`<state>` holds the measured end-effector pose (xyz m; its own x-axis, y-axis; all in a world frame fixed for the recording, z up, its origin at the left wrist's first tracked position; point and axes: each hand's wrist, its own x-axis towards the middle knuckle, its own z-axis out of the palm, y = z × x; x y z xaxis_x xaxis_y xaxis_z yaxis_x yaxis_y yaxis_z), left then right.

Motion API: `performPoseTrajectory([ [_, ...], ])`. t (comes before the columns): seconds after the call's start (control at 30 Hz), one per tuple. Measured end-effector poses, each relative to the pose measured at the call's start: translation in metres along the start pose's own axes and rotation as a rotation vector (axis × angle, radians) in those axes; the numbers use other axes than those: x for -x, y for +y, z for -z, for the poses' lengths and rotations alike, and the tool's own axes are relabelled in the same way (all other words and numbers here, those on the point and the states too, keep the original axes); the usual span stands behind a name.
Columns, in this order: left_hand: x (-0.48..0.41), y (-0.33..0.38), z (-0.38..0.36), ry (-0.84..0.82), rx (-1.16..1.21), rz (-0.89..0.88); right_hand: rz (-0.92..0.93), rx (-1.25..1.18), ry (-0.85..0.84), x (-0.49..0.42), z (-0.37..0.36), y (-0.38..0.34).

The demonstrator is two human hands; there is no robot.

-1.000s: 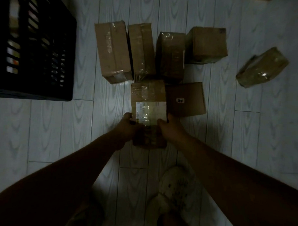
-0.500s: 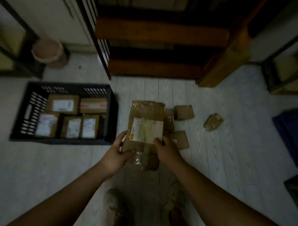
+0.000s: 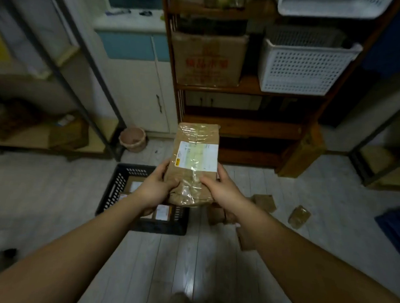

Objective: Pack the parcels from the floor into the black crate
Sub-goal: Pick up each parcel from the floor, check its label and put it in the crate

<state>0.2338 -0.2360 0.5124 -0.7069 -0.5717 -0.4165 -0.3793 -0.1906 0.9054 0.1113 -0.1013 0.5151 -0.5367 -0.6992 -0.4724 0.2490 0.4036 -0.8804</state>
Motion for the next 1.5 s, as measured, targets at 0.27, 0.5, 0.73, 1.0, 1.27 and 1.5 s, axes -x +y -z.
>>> performPoseTrajectory([
  [0.27, 0.041, 0.049, 0.065, -0.031, -0.017, -0.031, 0.027, -0.116, 0.061, 0.002, -0.028, -0.072],
  [0.5, 0.045, 0.049, 0.152, 0.030, 0.007, -0.017, 0.075, -0.239, 0.123, -0.020, -0.115, -0.105],
  [0.73, 0.028, 0.033, 0.242, 0.028, 0.187, 0.133, 0.039, -0.387, 0.219, -0.053, -0.204, -0.108],
  [1.0, -0.031, 0.036, 0.276, 0.083, 0.040, 0.095, -0.003, -0.350, 0.349, -0.084, -0.196, -0.088],
  [1.27, -0.118, -0.001, 0.271, 0.202, -0.038, 0.130, -0.077, -0.152, 0.286, -0.172, -0.185, -0.049],
  [1.5, -0.211, -0.086, 0.268, 0.054, -0.103, 0.185, -0.110, 0.075, 0.236, -0.263, -0.187, 0.039],
])
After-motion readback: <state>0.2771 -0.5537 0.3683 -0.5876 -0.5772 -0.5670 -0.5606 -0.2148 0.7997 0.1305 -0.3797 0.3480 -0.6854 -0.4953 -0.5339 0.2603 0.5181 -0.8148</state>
